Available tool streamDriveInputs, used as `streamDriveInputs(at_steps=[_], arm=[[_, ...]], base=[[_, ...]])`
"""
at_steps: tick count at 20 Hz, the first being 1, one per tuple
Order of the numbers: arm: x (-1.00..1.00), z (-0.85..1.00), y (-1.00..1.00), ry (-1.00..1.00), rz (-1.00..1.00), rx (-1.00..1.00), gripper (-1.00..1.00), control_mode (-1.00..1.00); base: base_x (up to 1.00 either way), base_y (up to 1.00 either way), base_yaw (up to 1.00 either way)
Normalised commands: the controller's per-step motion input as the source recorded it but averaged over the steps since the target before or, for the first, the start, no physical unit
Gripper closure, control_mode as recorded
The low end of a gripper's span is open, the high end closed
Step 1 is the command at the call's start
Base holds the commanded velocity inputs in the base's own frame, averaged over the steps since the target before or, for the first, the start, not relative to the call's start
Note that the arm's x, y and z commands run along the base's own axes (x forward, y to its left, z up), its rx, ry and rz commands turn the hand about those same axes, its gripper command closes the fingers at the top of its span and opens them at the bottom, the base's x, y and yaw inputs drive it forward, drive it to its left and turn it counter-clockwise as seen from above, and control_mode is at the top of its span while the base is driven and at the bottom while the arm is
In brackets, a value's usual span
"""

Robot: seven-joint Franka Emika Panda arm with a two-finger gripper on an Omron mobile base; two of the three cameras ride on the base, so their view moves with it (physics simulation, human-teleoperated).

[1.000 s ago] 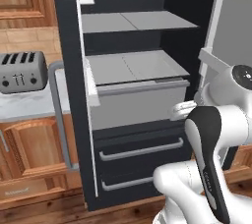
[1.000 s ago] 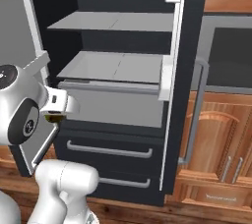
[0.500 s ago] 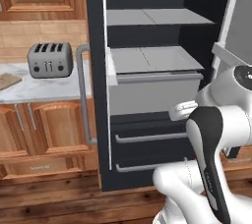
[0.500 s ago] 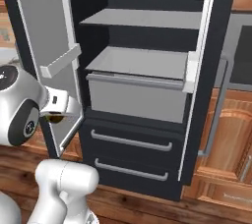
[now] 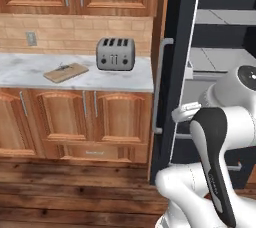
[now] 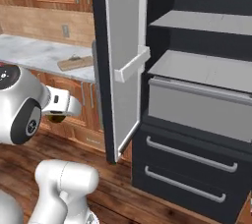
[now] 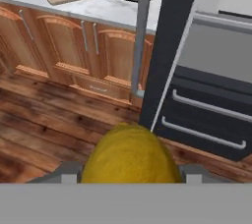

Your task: Retrieve a lemon from the fridge and place it on the cutting board with the fish.

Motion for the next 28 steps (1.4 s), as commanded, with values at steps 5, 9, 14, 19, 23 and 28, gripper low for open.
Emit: streamDriveInputs(at_steps=[5,9,14,19,23,28], arm=[[0.00,0.00,0.00,0.00,0.00,0.00,1.00,1.00],[0.00,0.00,0.00,0.00,0.00,0.00,1.00,1.00],[0.00,0.00,0.00,0.00,0.00,0.00,1.00,1.00],[0.00,0.00,0.00,0.00,0.00,0.00,1.00,1.00],[0.00,0.00,0.00,0.00,0.00,0.00,1.00,1.00],[0.00,0.00,0.00,0.00,0.00,0.00,1.00,1.00]], base=[[-0.29,1.00,0.25],[0.17,0.60,-0.01],[0.47,0.45,-0.10],[0.46,0.56,-0.14],[0.64,0.44,-0.21],[0.88,0.27,-0.19]])
